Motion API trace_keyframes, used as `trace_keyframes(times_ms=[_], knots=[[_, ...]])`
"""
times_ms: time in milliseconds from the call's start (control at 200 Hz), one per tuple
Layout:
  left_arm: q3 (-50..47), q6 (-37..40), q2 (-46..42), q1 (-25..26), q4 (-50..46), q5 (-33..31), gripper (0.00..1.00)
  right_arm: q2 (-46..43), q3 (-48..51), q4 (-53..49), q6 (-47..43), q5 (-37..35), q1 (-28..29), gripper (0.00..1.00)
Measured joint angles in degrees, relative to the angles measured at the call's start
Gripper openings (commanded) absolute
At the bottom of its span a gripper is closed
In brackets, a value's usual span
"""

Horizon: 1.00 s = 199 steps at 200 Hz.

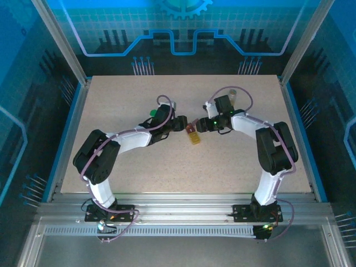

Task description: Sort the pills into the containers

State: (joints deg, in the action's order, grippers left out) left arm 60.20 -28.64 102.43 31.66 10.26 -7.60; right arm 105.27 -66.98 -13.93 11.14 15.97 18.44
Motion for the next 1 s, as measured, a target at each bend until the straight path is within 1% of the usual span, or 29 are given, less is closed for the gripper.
trace_keyframes(times_ms=[85,195,415,480,545,680,755,850,996], knots=[[1.11,-0.55,1.14,0.00,-1.07,0.26,0.57,-1.20,1.42,1.99,1.33,-0.02,0.50,0.56],[1.60,-1.97,2.10,0.00,-2.38,1.66,0.55,-1.66,3.26,4.44,3.28,-0.09,1.18,0.55],[1.18,-4.74,2.16,0.44,-3.15,3.04,0.52,-1.42,3.23,7.21,6.49,-0.09,0.61,0.55],[1.05,-5.60,2.64,0.92,-3.15,3.43,0.49,-1.42,3.23,8.07,7.54,-0.46,0.33,0.51],[1.05,-6.23,3.76,1.49,-3.15,4.07,0.47,-1.42,3.23,8.70,8.76,-0.70,-0.11,0.45],[1.05,-7.52,6.86,1.88,-3.17,4.94,0.44,-1.42,3.23,10.05,10.95,-0.94,-1.92,0.38],[1.05,-8.11,7.91,1.88,-3.15,5.40,0.43,-1.33,3.23,10.67,11.74,-0.94,-3.10,0.36],[1.07,-8.63,8.22,1.90,-3.10,5.95,0.43,-0.24,2.89,11.13,12.37,-0.92,-4.11,0.35],[1.46,-8.87,8.87,1.90,-3.02,5.97,0.40,2.45,2.36,11.28,13.27,-0.90,-4.70,0.34]])
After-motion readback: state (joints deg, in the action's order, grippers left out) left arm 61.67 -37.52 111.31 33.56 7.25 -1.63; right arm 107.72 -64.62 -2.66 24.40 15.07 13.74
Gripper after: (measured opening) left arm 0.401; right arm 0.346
